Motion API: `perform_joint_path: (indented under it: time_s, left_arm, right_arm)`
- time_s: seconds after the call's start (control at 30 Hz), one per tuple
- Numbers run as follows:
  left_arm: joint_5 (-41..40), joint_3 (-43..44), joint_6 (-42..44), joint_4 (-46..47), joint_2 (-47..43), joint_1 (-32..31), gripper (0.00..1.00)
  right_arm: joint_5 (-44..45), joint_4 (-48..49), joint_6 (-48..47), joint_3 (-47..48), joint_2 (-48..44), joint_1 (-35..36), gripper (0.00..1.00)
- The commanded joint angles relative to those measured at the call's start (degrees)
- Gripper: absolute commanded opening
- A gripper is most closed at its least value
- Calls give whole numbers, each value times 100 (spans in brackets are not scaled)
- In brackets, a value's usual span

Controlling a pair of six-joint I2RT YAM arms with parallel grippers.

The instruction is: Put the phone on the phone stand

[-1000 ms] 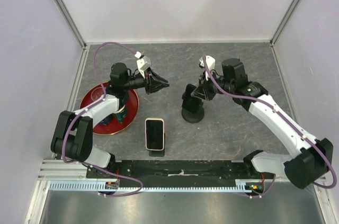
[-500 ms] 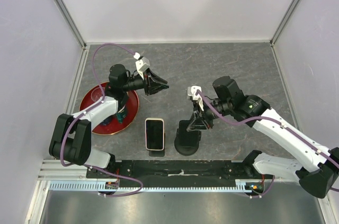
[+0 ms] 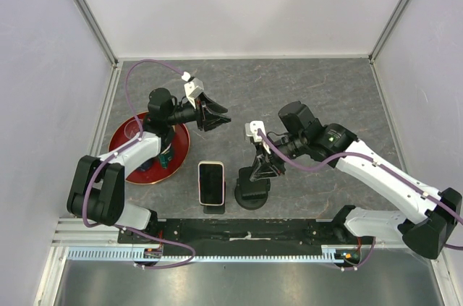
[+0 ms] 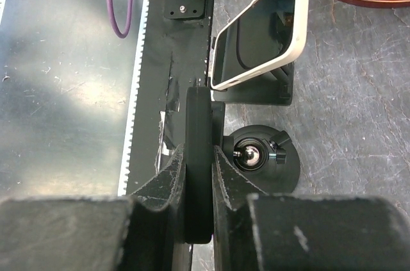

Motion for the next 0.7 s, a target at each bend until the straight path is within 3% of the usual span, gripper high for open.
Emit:
perform_joint_path:
  time_s: [0.0,0.1,0.2,0.23,0.3,0.37,0.43,0.63,0.67]
  left_arm:
    - [105,-13,-125,284,-124,30,54]
    - [105,-4,-142,284,-116,21,54]
    - [113,-4,-195,328,-133,30,60]
    - [122,-4,-212,337,-133,21,61]
    - [122,-13,-300,407,-203,30,65]
    - [96,-30,-431,442,-317,47,70]
    - [8,-30,-537,469,-440,73,74]
    - [-483,-101,-977,451,-1195,100,77]
    - [-580,-101,-1108,408,-1327,100,77]
  right_arm:
    - [22,307,-34,-68,-58,111,0]
    - [145,351,133,-103,-128,128,0]
    - [320,456,378,-147,-181,128,16]
    - [390,500,458,-182,-233,137,30]
    - [610,701,730,-243,-303,128,42]
    - [855,946,984,-323,-461,128,63]
    - [1075,1140,1301,-375,-620,128,98]
    - [1805,1247,2021,-52,-866,128,98]
    - [2320,1212,2232,54,-901,128,98]
